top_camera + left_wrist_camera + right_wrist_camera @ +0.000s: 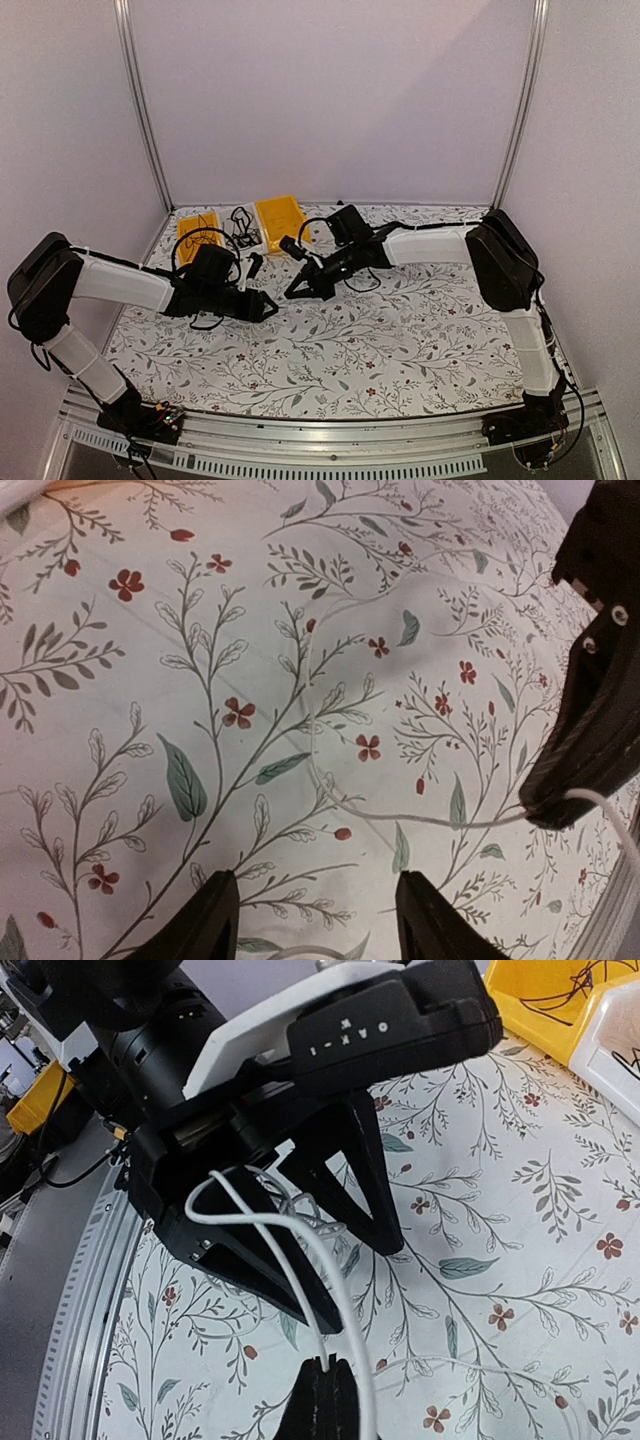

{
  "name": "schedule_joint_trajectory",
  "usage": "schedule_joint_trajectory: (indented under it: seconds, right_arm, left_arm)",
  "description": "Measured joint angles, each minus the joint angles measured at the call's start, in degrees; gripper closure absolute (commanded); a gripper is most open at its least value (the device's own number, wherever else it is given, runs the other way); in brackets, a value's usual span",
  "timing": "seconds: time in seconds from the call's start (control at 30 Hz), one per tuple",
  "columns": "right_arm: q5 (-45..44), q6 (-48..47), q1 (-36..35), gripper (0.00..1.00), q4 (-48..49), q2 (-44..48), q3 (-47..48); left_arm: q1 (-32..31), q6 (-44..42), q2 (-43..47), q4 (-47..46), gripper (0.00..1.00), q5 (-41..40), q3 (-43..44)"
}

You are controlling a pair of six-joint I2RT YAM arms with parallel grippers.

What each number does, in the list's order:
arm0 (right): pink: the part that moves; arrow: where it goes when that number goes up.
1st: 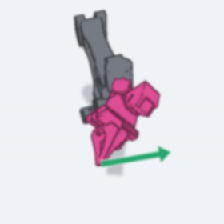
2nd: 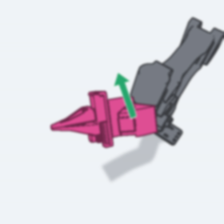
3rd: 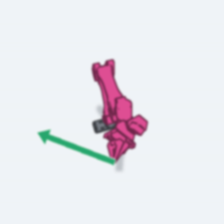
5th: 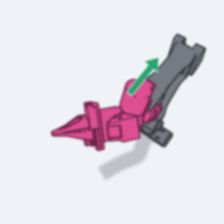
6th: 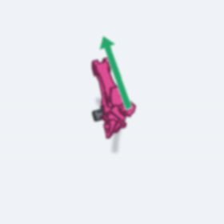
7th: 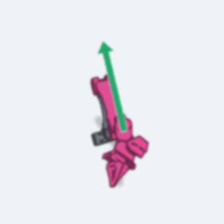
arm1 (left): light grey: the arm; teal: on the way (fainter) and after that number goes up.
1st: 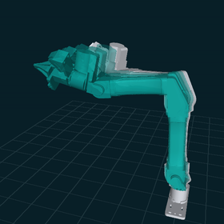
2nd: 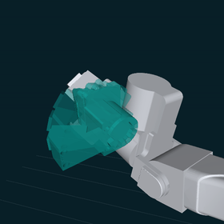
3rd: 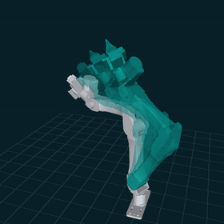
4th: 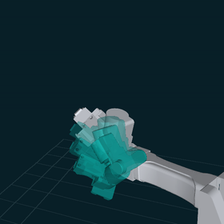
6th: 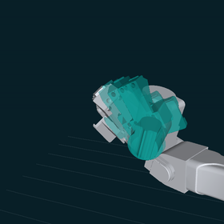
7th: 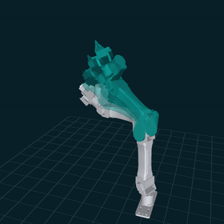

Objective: Untangle the cables

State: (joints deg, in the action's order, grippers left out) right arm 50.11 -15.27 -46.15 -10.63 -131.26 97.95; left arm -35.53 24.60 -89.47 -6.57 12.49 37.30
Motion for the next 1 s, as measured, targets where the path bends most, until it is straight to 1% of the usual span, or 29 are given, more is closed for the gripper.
schedule_joint_trajectory:
  seconds: [0.13,0.27,0.37,0.53,0.7,0.8,0.83,0.9,0.97,1.0]
  right_arm:
    - [-0.1,0.0,1.6,1.0,-2.3,3.6,-1.5]
    - [0.1,-0.6,4.5,1.0,-6.3,12.1,-1.6]
    - [-0.2,-0.9,6.4,1.0,-10.7,18.8,0.3]
    - [-1.5,-0.8,9.6,1.0,-13.3,25.8,9.5]
    - [-3.1,-0.2,11.5,1.0,-15.3,28.9,19.5]
    - [-3.7,-0.2,11.6,1.0,-16.2,30.4,20.7]
    - [-4.1,-0.5,11.5,0.99,-16.3,31.2,19.2]
    - [-4.5,-1.7,11.4,0.84,-16.3,32.9,13.9]
    - [-4.9,-3.6,11.3,0.73,-16.3,34.2,5.8]
    - [-5.8,-5.2,11.3,0.7,-16.1,34.2,-0.1]
  left_arm:
    - [0.0,-0.2,-0.2,-0.1,0.4,-0.9,-0.4]
    - [-0.1,-0.1,-1.6,-2.2,0.39,-1.5,-1.2]
    - [-0.3,-0.2,-2.2,-6.4,0.38,-1.3,-1.9]
    - [-0.5,-1.0,-3.3,-7.6,0.42,-2.1,-4.9]
    - [-0.5,-1.9,-3.3,-7.9,0.41,-2.5,-5.0]
    - [-0.5,-2.0,-3.1,-8.9,0.41,-2.0,-5.7]
    - [-0.5,-2.0,-2.9,-9.0,0.41,-1.8,-5.9]
    - [-0.5,-1.9,-2.3,-8.1,0.37,-1.7,-5.9]
    - [-0.5,-1.5,-1.3,-6.1,0.33,-2.6,-5.9]
    - [-0.5,-1.2,-0.5,-4.8,0.31,-3.1,-5.9]
